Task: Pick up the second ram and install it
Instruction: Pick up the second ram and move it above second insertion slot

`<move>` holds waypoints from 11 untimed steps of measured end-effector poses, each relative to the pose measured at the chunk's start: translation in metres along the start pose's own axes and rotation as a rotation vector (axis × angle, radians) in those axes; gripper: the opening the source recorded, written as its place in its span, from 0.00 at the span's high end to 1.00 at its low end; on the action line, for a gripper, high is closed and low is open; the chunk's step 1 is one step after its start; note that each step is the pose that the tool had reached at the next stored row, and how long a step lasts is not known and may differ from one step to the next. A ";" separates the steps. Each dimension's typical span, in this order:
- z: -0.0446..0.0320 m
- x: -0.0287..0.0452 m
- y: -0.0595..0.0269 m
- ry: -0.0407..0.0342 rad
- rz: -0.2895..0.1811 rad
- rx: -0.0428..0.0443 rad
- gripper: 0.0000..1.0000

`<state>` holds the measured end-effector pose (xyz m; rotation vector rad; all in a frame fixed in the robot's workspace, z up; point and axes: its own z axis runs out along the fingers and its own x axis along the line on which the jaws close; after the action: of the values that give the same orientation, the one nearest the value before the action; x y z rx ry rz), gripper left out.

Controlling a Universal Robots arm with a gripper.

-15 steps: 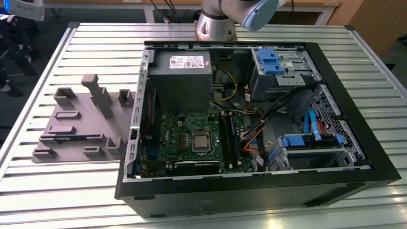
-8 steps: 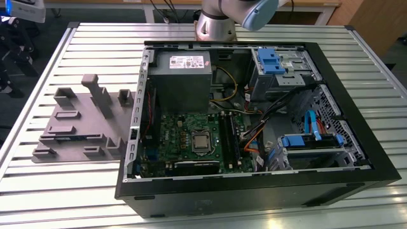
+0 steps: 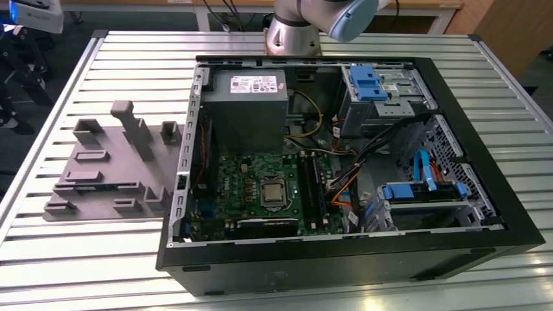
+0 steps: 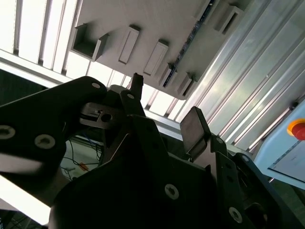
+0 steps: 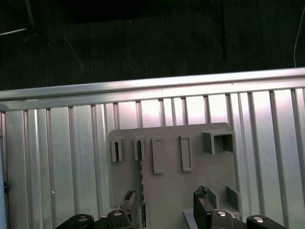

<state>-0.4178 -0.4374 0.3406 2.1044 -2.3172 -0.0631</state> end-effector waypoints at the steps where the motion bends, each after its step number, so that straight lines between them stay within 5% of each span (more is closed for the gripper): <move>1: 0.0004 0.0000 0.0000 -0.0001 0.000 0.0000 0.41; 11: 0.0062 0.0001 -0.0002 -0.0001 0.000 0.0003 0.41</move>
<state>-0.4178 -0.4373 0.3344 2.1046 -2.3175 -0.0628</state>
